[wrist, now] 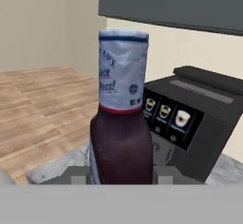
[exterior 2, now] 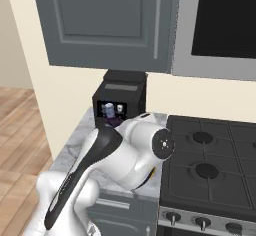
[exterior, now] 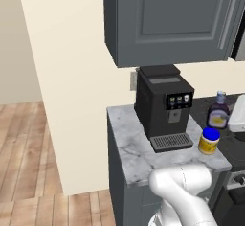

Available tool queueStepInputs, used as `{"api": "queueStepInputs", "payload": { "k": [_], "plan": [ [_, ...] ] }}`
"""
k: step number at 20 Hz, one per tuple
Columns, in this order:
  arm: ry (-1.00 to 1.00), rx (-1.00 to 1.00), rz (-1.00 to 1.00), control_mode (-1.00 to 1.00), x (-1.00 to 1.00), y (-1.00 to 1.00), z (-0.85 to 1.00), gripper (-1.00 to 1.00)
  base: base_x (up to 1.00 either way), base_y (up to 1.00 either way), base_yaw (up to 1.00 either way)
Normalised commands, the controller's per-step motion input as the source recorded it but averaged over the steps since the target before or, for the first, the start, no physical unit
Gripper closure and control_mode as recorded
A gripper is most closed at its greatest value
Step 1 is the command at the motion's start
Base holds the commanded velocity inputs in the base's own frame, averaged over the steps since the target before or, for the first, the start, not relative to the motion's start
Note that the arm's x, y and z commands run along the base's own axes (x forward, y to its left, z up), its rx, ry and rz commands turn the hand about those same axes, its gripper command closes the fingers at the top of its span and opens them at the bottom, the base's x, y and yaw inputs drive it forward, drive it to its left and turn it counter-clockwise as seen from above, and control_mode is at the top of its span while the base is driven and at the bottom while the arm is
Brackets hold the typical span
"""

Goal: Take 2 condiments from the cabinet and move them on the counter near the stove.Make sure the condiments are lined up with each other, next to each other.

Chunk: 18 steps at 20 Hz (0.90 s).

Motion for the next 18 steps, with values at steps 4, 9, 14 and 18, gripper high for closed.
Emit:
{"api": "queueStepInputs", "payload": {
  "k": [4, 9, 14, 18],
  "plan": [
    [0.01, 0.04, 0.03, -1.0, 0.0, -0.08, -0.66, 1.0, 0.0, 0.0, 0.0],
    [0.0, 0.08, 0.0, -1.0, 0.03, -0.19, -0.58, 1.0, 0.0, 0.0, 0.0],
    [0.0, 0.02, 0.0, -1.0, 0.0, -0.24, -0.42, 1.0, 0.0, 0.0, 0.0],
    [0.0, 0.0, 0.0, -1.0, 0.0, -0.28, -0.31, 1.0, 0.0, 0.0, 0.0]
  ]
}}
